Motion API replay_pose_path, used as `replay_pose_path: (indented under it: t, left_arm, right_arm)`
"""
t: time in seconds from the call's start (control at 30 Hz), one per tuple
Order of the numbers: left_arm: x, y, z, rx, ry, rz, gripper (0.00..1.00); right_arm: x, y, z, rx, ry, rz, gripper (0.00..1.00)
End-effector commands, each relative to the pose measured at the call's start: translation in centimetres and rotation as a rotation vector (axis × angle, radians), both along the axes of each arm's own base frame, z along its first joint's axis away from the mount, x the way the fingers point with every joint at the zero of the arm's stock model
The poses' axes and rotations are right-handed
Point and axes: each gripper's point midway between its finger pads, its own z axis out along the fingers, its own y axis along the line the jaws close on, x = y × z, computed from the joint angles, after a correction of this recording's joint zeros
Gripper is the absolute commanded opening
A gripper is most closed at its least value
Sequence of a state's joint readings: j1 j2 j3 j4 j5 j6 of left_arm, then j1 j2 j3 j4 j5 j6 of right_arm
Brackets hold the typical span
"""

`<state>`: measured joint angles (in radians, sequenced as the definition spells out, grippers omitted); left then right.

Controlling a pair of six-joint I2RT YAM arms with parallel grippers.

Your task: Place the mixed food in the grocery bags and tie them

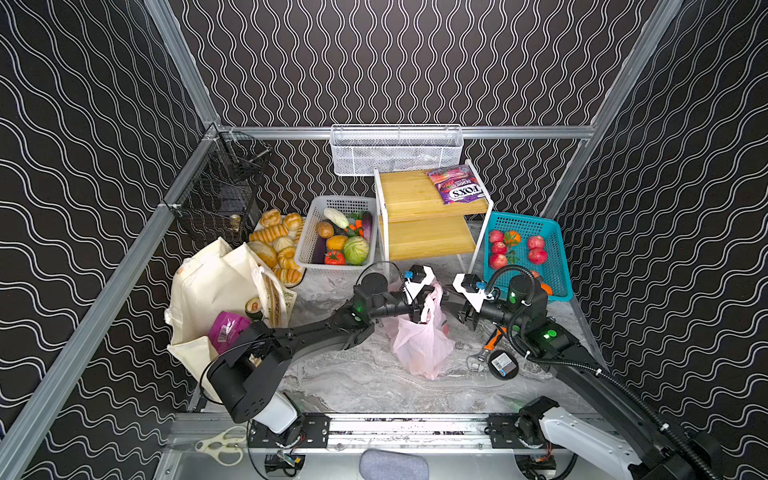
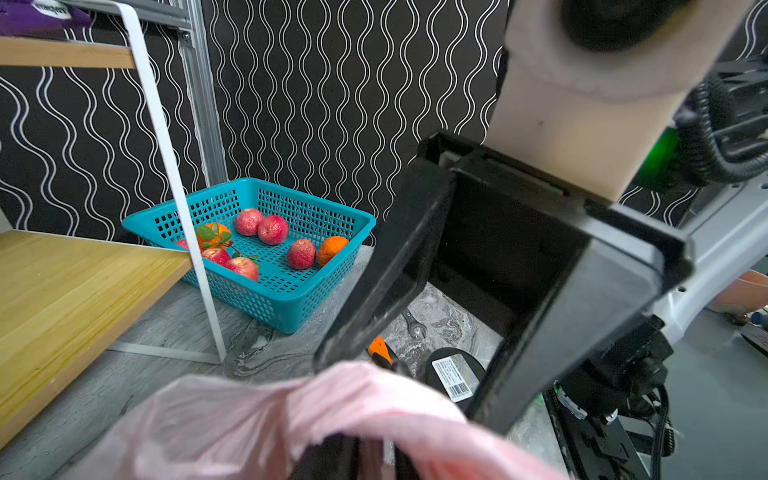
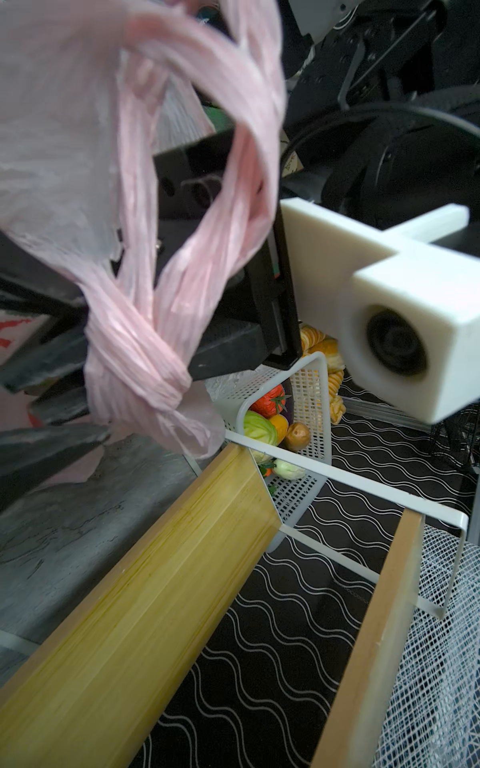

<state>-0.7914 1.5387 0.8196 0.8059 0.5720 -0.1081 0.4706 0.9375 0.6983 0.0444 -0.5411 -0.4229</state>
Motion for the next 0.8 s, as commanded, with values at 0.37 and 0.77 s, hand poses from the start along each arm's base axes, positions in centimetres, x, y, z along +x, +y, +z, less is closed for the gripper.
replay_pose_path:
  t: [0.37,0.77]
  left_arm:
    - [-0.3,0.2,0.1,0.018,-0.018,-0.024,0.3]
    - [-0.5,0.3,0.1,0.024,-0.023,-0.04,0.41]
  right_arm:
    - [-0.1,-0.3,-0.3,-0.026,0.035,-0.015,0.52]
    - [-0.5,-1.2,-1.6,-0.071,0.043,-0.047,0.56]
